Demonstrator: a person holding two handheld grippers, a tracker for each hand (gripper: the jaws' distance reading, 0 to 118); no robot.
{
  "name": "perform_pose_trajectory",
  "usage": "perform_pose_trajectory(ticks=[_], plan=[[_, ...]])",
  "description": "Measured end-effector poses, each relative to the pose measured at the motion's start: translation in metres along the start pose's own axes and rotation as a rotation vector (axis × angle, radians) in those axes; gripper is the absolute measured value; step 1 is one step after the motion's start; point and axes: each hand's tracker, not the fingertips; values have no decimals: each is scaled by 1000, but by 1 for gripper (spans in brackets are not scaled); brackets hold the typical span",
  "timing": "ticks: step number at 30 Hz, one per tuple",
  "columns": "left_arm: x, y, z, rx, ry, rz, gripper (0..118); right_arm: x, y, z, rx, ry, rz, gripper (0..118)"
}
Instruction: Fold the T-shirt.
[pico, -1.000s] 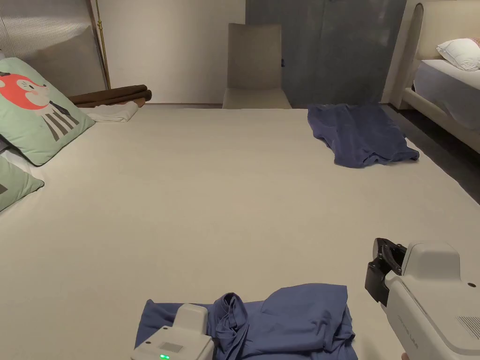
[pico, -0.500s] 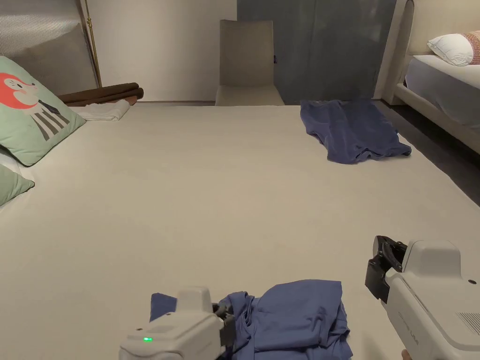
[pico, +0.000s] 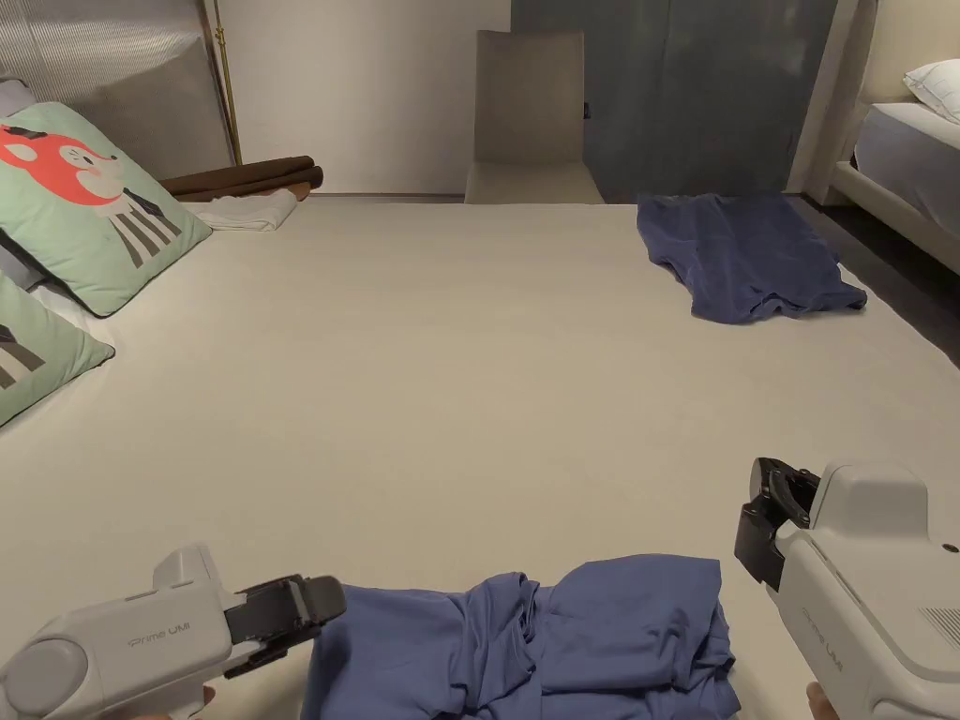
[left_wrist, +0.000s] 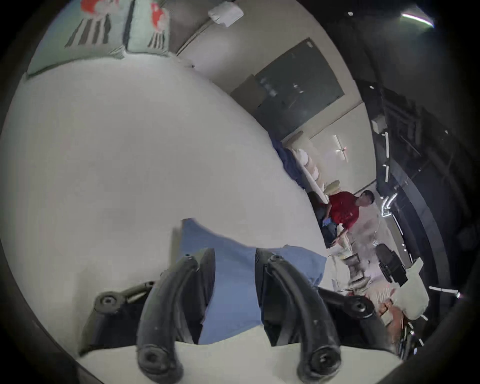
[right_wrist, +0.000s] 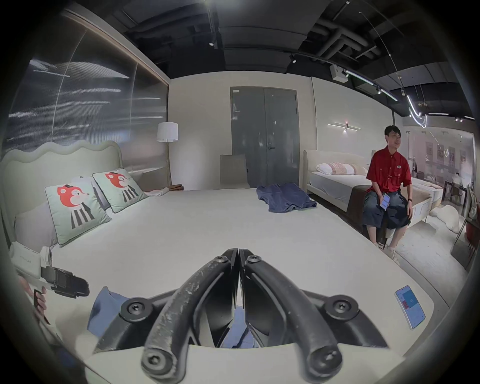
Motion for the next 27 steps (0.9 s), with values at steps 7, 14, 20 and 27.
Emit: perform_pose_trajectory(ticks=[7,14,20,27], plan=[[-22,-19,-26,-68,116,-18,37,-1,-2,0,-12,1,7,0],[-24,-22,-22,-33,28,-10,37,7,-2,-1,-21,-18,14,0],[-30,-21,-28,-60,13,-24,37,5,-4,-1,-28,-13,10,0],[-42,-23,-40,-79,-34,68,30,3,-8,-3,-42,-7,13,0]])
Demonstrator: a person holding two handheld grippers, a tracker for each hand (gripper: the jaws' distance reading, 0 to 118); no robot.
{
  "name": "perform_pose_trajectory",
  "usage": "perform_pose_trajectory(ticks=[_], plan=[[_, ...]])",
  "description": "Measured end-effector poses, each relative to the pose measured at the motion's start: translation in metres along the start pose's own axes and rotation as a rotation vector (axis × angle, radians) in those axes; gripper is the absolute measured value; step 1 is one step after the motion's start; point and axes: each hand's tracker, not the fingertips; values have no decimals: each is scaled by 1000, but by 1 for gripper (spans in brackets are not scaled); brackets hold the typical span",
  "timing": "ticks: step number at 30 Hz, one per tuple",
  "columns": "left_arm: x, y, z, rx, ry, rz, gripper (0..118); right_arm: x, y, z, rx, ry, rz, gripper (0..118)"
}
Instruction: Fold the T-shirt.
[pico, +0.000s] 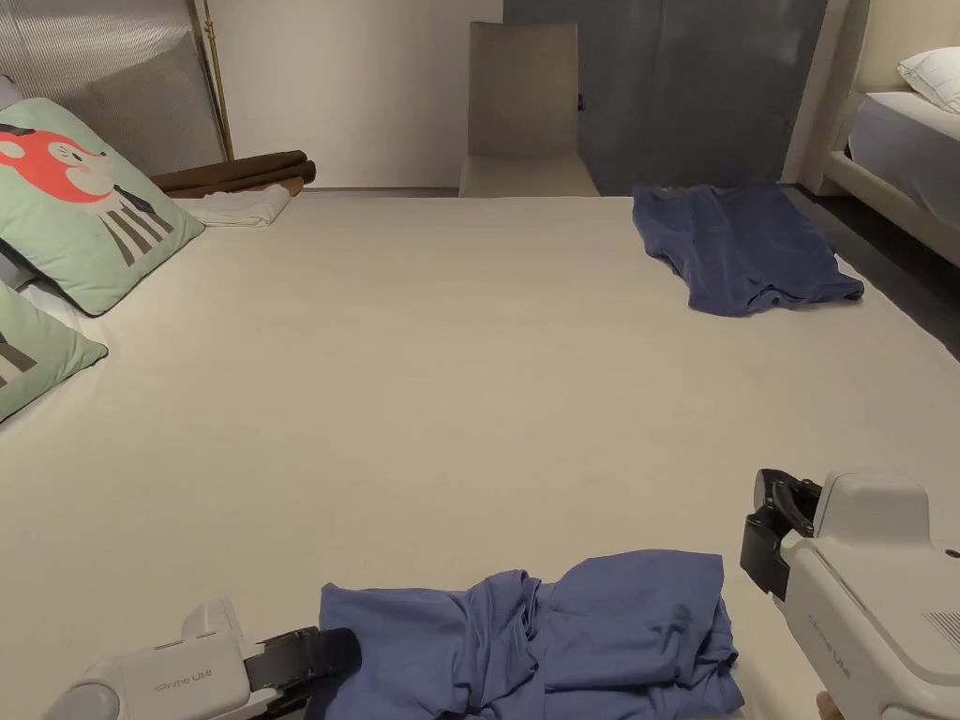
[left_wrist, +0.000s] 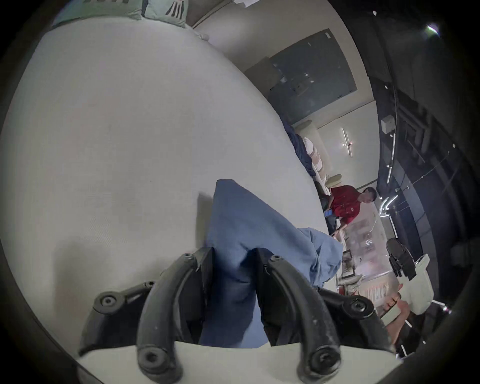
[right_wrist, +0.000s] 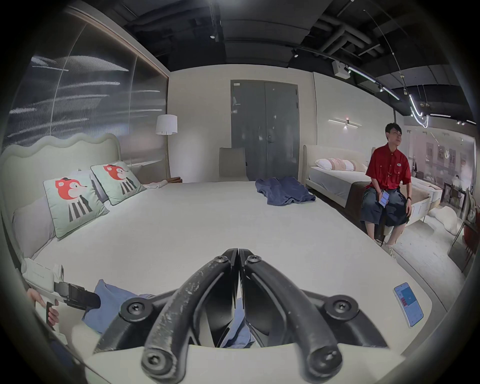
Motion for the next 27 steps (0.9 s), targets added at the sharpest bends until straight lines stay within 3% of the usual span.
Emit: perform_pose_trajectory(ticks=[2,6,17,27], plan=[[2,-3,-3,2,5,-4,16,0,0,-1,-3,0,-3,0],[10,-9,-6,20,49,-49,11,0,0,-1,-2,2,-4,0],[31,2,44,120,100,-156,8,-1,7,-3,13,10,-3,0],[39,31,116,208,342,-277,8,-19,8,-7,21,60,1,0]])
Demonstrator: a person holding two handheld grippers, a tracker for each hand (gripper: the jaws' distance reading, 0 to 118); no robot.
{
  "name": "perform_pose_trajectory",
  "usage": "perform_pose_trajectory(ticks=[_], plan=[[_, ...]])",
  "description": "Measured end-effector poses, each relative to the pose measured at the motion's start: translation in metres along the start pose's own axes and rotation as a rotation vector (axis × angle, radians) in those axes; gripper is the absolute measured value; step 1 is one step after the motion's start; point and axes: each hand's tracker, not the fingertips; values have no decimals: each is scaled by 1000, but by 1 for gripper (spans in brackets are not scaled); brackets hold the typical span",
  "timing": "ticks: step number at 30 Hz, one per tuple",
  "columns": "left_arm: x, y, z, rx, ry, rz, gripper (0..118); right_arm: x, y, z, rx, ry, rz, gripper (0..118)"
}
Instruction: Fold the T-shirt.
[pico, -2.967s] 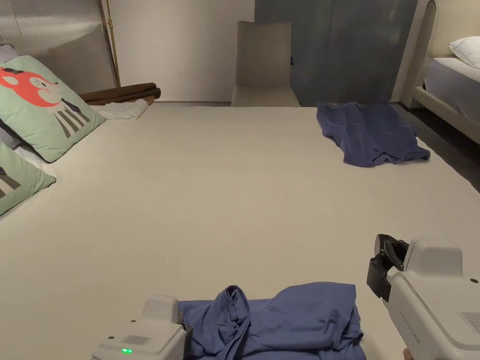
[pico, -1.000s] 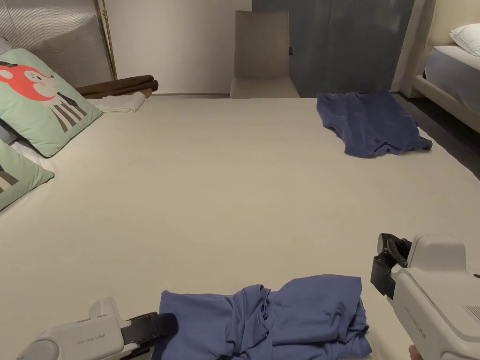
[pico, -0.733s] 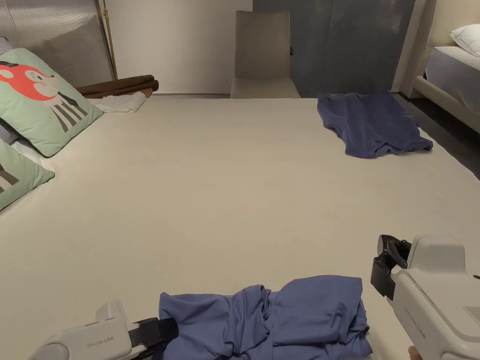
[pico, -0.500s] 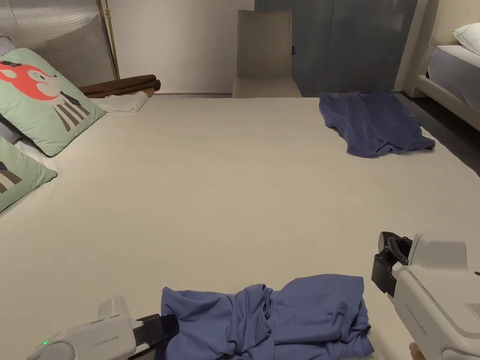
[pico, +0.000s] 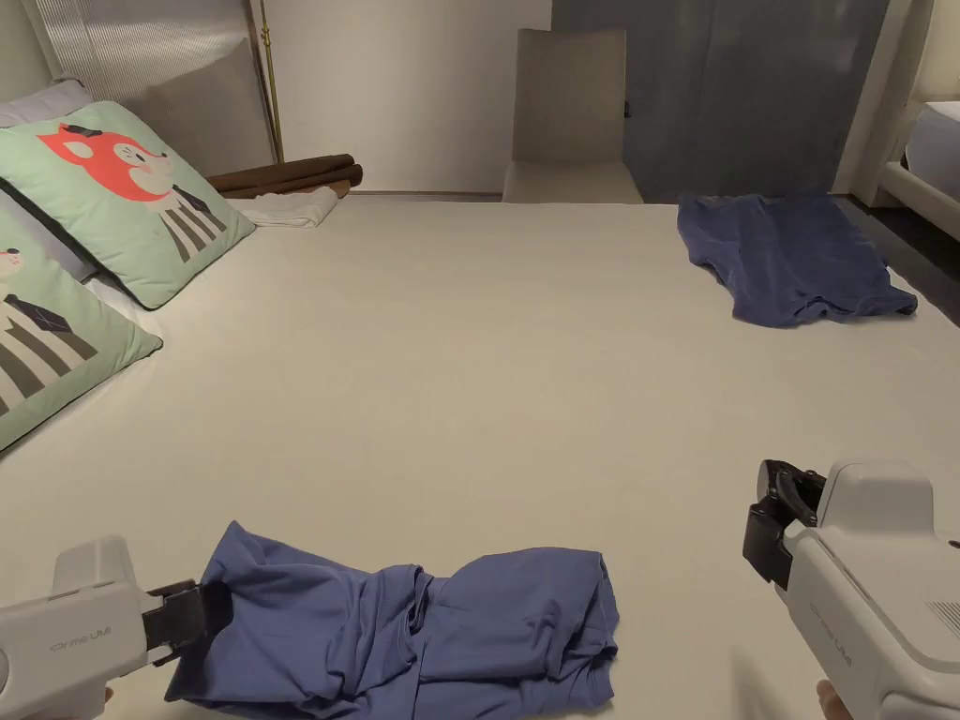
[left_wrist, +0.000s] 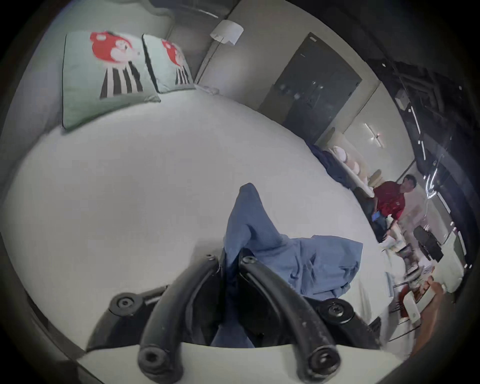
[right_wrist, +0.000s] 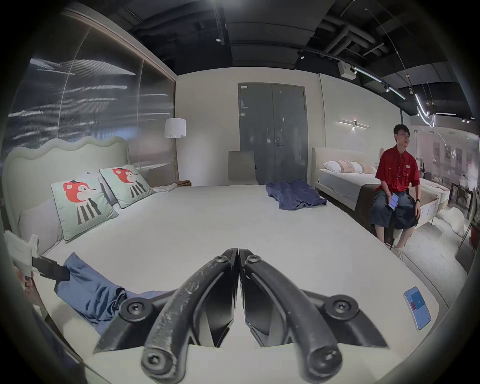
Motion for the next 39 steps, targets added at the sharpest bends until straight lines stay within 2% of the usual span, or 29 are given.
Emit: perform_pose_trajectory(ticks=[3,8,11,19,21,23,29,30,31,32,37,39], plan=[[48,3,4,9,-26,-69,8,-3,-1,0,-3,10,-1,0],[142,3,-16,-59,-168,-173,8,0,-1,4,-2,9,-6,0],[177,-4,-53,-121,-251,-237,8,9,0,9,4,-6,-10,0],[257,-49,-128,-271,-301,-310,8,36,-6,21,-4,-70,-18,0],[264,-64,-150,-321,-231,-322,8,42,-8,23,-10,-78,-28,0],[266,-76,-163,-316,-220,-331,8,46,-10,26,-12,-87,-31,0],[267,-83,-153,-275,-219,-380,9,57,-11,28,-19,-112,-35,0],[264,-80,-150,-266,-226,-375,11,57,-11,28,-18,-115,-37,0],[261,-77,-146,-255,-238,-368,18,57,-11,28,-17,-116,-39,0],[259,-74,-143,-241,-246,-366,37,57,-10,28,-15,-116,-41,0],[245,-50,-105,-57,-360,-271,37,48,-6,26,-6,-99,-41,0],[240,-42,-91,24,-344,-254,37,44,-6,24,-6,-86,-41,0]])
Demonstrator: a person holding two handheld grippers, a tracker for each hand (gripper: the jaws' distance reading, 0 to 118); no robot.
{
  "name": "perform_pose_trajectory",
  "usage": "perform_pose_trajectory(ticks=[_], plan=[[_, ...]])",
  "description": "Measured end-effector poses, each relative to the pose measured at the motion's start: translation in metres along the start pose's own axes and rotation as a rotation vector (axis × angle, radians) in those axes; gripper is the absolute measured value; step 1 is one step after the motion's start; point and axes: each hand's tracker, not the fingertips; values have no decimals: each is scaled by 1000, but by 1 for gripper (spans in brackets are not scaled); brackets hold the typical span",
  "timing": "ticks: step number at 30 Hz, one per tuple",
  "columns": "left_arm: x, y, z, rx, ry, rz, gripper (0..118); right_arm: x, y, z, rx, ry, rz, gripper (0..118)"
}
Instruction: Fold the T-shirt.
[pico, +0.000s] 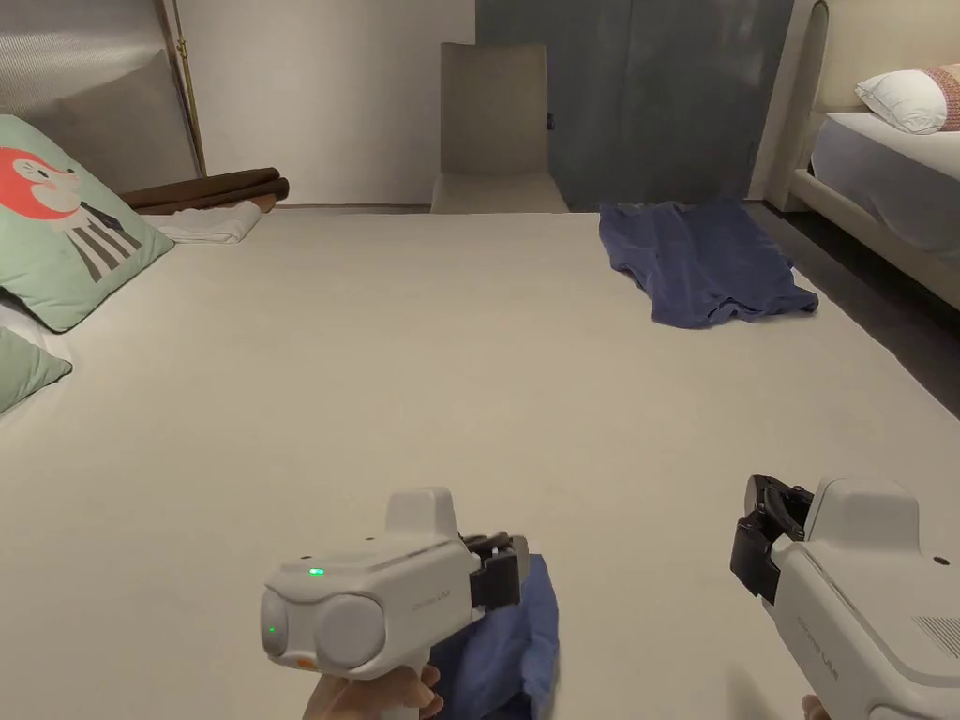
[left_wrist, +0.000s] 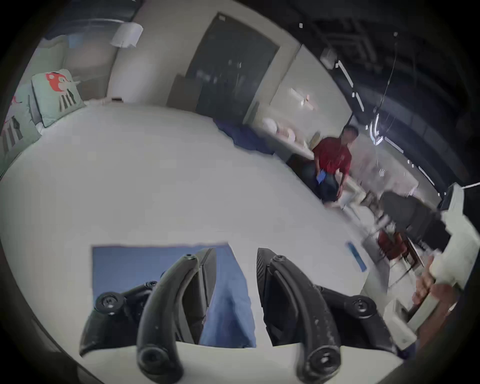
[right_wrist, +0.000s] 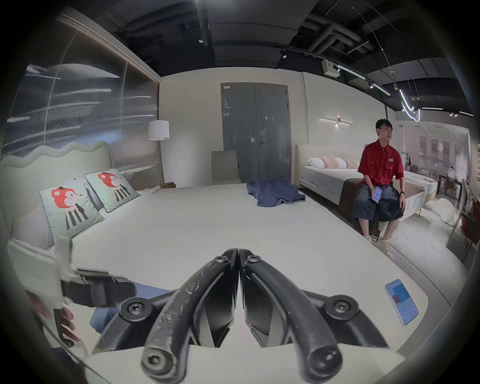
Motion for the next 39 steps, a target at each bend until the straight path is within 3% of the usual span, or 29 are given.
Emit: perform_pose_trajectory(ticks=[7,11,13,14,15,29,35,39], plan=[[-10,11,36,189,222,-153,37,-11,1,-2,-2,33,8,0],[-21,2,32,170,339,-209,36,-11,0,-2,-3,36,7,0],[-26,-8,25,156,339,-193,21,-10,-1,-2,-4,34,3,0],[-27,-13,23,139,327,-174,3,-10,-2,-2,-6,33,3,0],[-28,-19,18,114,297,-162,0,-9,-3,-2,-9,31,2,0],[29,-86,-83,-181,206,-266,0,20,-9,7,-18,-24,-30,0],[50,-94,-97,-192,114,-217,0,28,-11,7,-22,-45,-48,0],[50,-80,-72,-47,104,-212,0,25,-11,9,-12,-36,-41,0]])
